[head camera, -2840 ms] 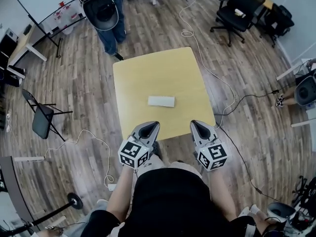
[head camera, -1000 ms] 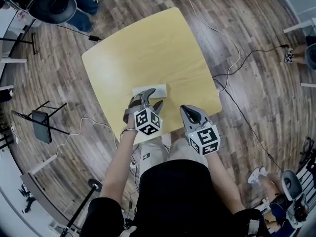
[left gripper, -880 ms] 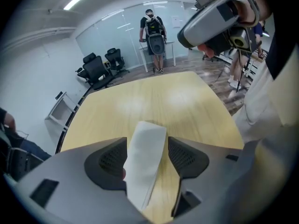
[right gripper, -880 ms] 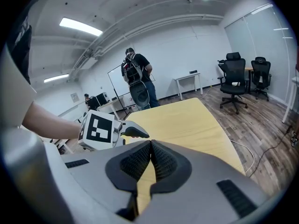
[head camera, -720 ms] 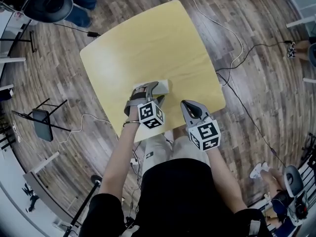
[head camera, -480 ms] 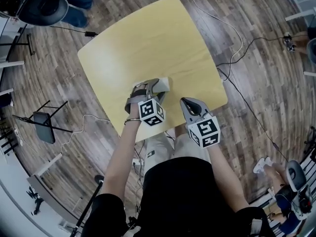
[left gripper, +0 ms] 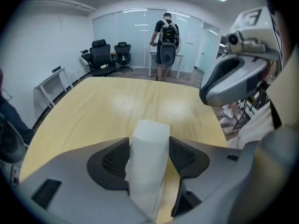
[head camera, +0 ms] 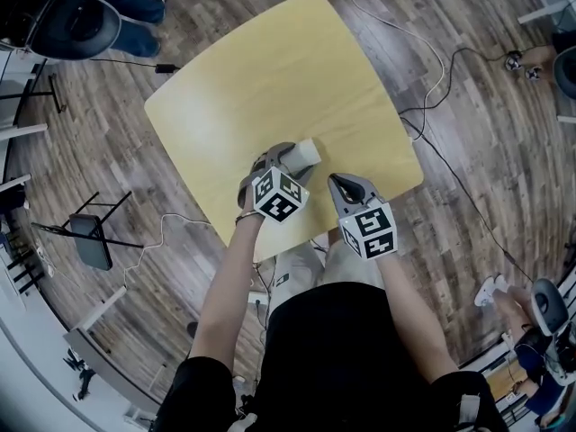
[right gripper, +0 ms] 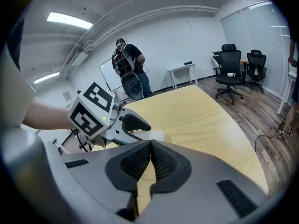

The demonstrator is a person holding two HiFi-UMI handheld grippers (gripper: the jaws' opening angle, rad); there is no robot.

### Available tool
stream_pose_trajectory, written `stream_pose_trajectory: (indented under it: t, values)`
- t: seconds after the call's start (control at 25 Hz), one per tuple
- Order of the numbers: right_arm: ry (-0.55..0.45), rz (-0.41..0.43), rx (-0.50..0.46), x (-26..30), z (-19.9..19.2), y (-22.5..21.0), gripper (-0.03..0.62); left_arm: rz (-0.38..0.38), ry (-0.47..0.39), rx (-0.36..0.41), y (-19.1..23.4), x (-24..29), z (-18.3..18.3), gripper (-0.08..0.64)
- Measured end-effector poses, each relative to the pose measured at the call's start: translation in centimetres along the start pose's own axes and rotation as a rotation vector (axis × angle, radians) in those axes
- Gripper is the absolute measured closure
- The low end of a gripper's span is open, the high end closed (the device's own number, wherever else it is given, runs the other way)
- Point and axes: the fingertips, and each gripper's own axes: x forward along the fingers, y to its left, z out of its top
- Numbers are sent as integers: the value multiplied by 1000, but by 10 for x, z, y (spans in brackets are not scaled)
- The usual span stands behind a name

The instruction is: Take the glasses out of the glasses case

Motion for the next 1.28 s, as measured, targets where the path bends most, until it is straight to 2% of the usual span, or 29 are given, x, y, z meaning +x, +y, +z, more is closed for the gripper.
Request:
stream_pose_trajectory:
  t: [0.24, 0.48, 0.6, 0.8, 0.84, 0.88, 0.92, 1.0, 1.16, 1.28]
  values:
    - [8, -24, 13, 11, 3, -1, 575, -74, -13, -162, 6, -4, 2, 287]
    - [37, -63, 47, 23, 1, -8, 575, -161, -44, -404, 23, -10, 9, 293]
    - [26, -80, 104, 33, 4, -11, 574, -207, -67, -495, 29, -14, 7, 293]
    - [13, -99, 190, 56, 13, -22, 569, -265, -76, -537, 36, -14, 8, 293]
    - [14, -100, 191, 60, 14, -24, 521, -275, -80, -545, 36, -13, 8, 293]
    - [15, -105, 179, 63, 15, -24, 500, -284, -85, -554, 36, -13, 9, 293]
    - [17, -115, 156, 66, 17, -25, 533, -293, -90, -560, 37, -13, 9, 295]
    - [20, -131, 120, 72, 19, -25, 545, -309, -95, -565, 39, -13, 8, 296]
    - [10, -120, 131, 79, 24, -24, 535, -331, -98, -571, 41, -12, 8, 296]
    - [22, -121, 95, 84, 26, -22, 538, -340, -103, -577, 42, -11, 7, 296]
